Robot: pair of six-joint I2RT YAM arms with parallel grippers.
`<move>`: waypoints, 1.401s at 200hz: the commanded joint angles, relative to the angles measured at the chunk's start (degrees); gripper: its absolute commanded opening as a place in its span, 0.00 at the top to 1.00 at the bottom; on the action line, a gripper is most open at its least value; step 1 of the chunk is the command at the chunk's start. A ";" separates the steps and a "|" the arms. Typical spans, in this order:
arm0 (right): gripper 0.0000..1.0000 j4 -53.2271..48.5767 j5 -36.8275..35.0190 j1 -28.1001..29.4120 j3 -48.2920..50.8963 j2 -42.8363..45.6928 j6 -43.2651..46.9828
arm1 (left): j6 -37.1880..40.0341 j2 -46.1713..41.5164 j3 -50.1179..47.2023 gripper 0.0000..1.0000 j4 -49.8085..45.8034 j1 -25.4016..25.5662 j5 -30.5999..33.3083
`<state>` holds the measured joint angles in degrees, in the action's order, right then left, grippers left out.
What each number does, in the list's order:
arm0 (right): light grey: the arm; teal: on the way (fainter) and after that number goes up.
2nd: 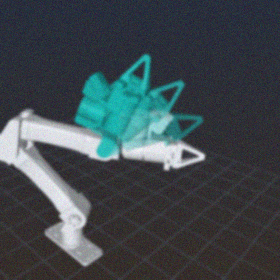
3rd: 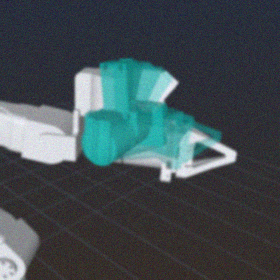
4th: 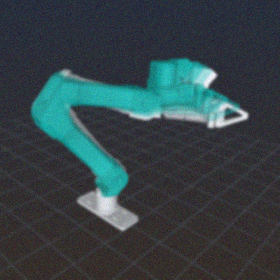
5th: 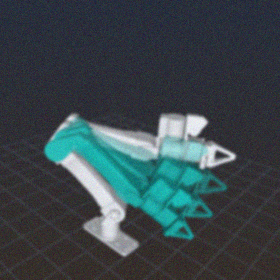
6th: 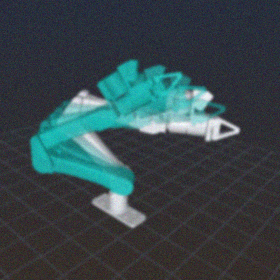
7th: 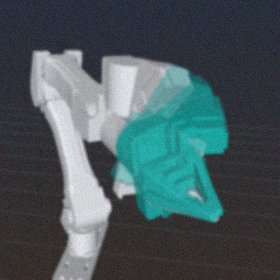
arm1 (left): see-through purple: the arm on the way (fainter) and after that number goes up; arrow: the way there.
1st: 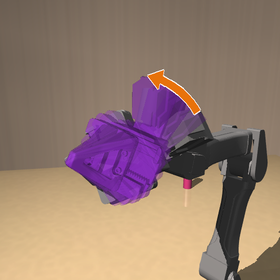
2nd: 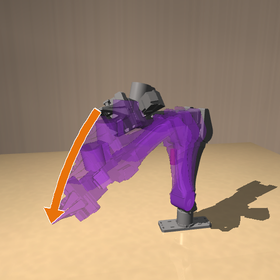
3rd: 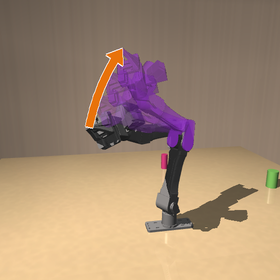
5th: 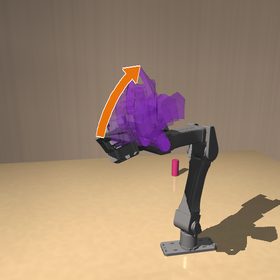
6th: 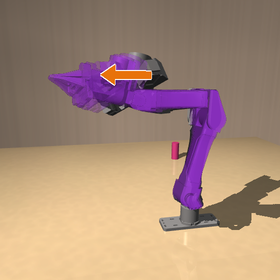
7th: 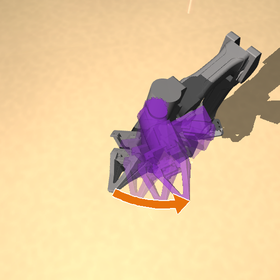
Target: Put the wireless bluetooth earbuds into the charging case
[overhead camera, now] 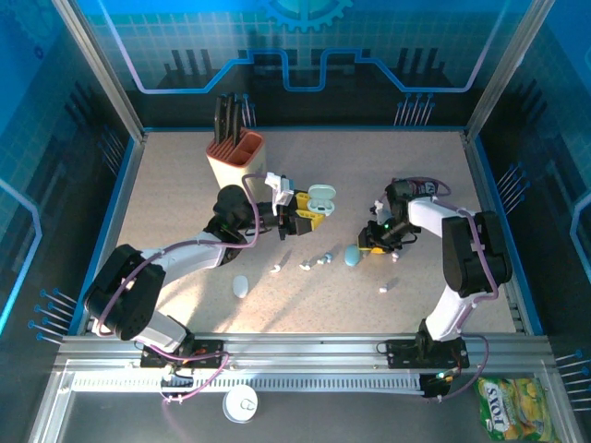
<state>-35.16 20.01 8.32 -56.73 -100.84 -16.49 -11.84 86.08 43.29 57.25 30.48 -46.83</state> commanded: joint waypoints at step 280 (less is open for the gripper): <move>0.75 -0.13 0.95 4.59 -1.35 -1.41 -7.73 | 0.82 -0.28 -0.35 0.65 1.68 -0.50 -0.91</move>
<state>-35.05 21.45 11.60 -56.45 -100.42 -23.00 -11.86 86.08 42.89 57.25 30.48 -46.83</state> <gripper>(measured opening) 0.244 0.376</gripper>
